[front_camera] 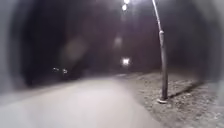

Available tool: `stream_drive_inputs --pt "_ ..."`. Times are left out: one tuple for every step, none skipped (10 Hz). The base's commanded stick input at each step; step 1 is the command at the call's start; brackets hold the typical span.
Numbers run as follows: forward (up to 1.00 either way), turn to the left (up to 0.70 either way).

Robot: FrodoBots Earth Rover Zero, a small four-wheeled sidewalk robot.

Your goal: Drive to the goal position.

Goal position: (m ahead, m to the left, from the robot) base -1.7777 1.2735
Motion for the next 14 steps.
stream_drive_inputs --pt "1.0 0.0" --pt "1.0 0.0" --pt "1.0 0.0" --pt "1.0 0.0" --pt "1.0 0.17" --pt "1.0 0.39" --pt "1.0 0.38" --pt "1.0 0.07" --pt "1.0 0.03" --pt "1.0 0.0" --pt "1.0 0.0" --pt "1.0 0.0" --pt "1.0 0.0" --pt "1.0 0.0"
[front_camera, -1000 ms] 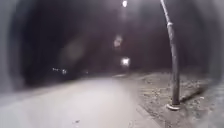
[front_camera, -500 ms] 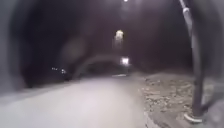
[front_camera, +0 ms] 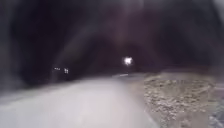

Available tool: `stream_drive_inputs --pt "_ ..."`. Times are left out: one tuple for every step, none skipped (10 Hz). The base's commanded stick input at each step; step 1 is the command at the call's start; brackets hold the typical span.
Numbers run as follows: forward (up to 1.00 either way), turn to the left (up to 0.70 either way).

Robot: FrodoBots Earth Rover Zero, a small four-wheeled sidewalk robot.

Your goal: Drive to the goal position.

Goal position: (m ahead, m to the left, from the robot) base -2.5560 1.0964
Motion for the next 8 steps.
stream_drive_inputs --pt "1.0 0.0" --pt "1.0 0.0" --pt "1.0 0.0" --pt "1.0 0.0" --pt "1.0 0.0" --pt "1.0 0.0" --pt "1.0 0.0" --pt "1.0 0.0"
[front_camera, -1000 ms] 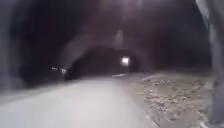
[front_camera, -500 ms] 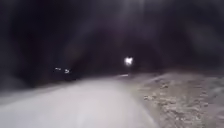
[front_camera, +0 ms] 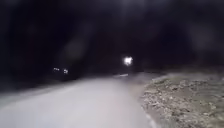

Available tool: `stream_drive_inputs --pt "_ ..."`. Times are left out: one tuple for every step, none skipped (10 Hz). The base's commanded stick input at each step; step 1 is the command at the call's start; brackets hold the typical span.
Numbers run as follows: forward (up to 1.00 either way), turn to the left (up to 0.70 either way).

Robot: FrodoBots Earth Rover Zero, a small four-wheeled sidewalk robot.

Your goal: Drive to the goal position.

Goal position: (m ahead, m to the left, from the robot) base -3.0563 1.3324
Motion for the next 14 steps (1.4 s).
stream_drive_inputs --pt "1.0 0.0" --pt "1.0 0.0" --pt "1.0 0.0" --pt "1.0 0.0" --pt "1.0 0.0" --pt "1.0 0.0" --pt "1.0 0.0" --pt "1.0 0.0" --pt "1.0 0.0" --pt "1.0 0.0" --pt "1.0 0.29" --pt "1.0 0.39" --pt "1.0 0.39" --pt "1.0 0.05"
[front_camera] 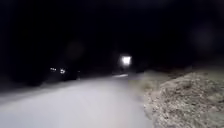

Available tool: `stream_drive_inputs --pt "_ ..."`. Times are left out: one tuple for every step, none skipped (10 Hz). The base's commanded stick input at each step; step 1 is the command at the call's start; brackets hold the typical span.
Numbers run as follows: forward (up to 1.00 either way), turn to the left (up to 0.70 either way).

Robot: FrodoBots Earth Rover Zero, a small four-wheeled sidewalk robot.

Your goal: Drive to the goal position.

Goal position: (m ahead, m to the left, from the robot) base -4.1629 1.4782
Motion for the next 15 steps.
stream_drive_inputs --pt "1.0 0.0" --pt "1.0 0.0" --pt "1.0 0.0" --pt "1.0 0.0" --pt "1.0 0.0" --pt "1.0 0.0" --pt "1.0 0.0" --pt "1.0 0.0" --pt "1.0 0.0" --pt "1.0 0.0" --pt "1.0 0.0" --pt "1.0 0.0" --pt "1.0 0.0" --pt "1.0 0.0" --pt "1.0 0.0"
